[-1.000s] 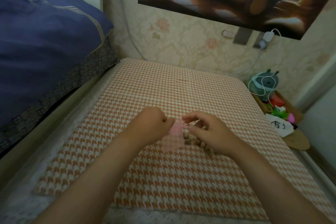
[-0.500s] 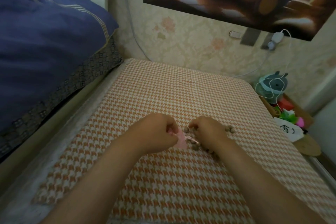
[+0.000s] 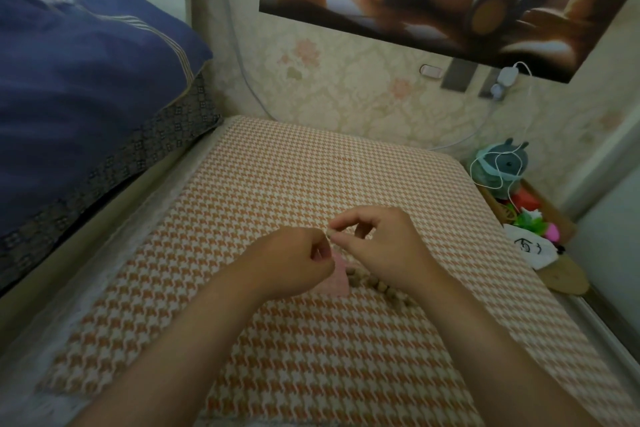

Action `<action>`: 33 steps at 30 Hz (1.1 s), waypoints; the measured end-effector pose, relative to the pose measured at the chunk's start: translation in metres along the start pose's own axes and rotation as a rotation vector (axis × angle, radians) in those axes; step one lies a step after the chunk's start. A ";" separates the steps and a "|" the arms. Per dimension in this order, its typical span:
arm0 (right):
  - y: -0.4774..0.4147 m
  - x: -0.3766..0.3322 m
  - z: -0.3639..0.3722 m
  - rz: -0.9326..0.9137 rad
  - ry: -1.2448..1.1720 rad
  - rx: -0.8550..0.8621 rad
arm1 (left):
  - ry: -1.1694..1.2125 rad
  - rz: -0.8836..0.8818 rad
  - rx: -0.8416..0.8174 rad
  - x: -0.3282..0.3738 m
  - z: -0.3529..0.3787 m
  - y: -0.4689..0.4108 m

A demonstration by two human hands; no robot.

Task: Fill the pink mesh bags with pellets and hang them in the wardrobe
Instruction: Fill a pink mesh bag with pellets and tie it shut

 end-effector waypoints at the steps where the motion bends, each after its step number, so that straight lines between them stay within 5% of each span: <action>1: 0.003 -0.001 0.001 -0.010 0.015 -0.023 | 0.031 -0.001 -0.009 0.001 0.001 0.000; 8: 0.009 0.002 0.002 -0.105 0.370 -0.199 | 0.067 -0.030 -0.032 0.000 0.002 0.002; 18: -0.013 0.047 0.001 0.088 0.327 -0.093 | 0.067 -0.052 -0.023 -0.003 0.001 -0.003; 27: -0.028 0.072 0.033 0.121 0.520 -0.271 | 0.176 0.014 0.010 -0.007 0.003 -0.004; 33: -0.027 0.077 0.024 0.179 0.517 -0.191 | 0.182 0.016 0.006 -0.012 0.008 -0.006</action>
Point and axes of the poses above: each hand's wrist, its own y-axis away from the middle knuckle, its own z-axis out of the palm, x = y × z, the point moved 2 cm from there along -y, towards the middle knuckle, and after that the axes turned 7 degrees about -y, right-handed, at the moved point
